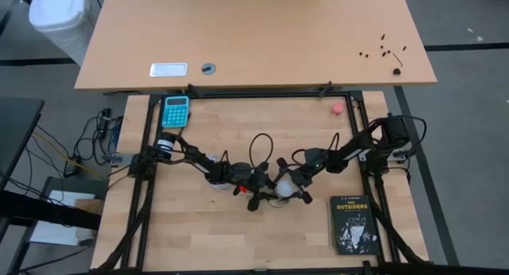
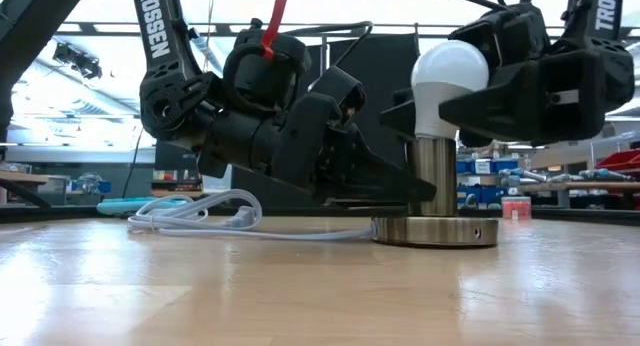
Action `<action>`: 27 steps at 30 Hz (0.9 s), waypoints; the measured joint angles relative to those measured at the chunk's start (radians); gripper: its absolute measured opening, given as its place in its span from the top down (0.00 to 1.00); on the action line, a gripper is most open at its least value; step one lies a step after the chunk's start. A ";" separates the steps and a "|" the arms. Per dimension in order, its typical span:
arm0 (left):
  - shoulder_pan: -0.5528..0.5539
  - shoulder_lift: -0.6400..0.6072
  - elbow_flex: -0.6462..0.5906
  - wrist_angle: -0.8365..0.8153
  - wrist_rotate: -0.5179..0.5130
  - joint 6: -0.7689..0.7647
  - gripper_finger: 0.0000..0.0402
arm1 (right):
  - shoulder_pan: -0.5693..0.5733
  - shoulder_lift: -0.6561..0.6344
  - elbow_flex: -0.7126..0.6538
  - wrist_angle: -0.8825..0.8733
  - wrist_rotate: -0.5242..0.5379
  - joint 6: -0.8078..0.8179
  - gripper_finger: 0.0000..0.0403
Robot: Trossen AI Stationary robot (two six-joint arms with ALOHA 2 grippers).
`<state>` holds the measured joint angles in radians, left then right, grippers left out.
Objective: Screw lightbulb
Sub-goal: Insert the lightbulb into the lamp
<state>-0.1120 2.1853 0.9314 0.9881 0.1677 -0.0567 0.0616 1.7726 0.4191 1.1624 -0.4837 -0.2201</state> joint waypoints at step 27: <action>0.000 0.000 0.000 0.001 -0.001 -0.002 0.59 | -0.006 0.006 0.067 -0.068 -0.021 0.039 0.46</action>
<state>-0.1123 2.1853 0.9314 0.9894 0.1665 -0.0584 0.0555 1.7786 0.4862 1.0946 -0.5045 -0.1815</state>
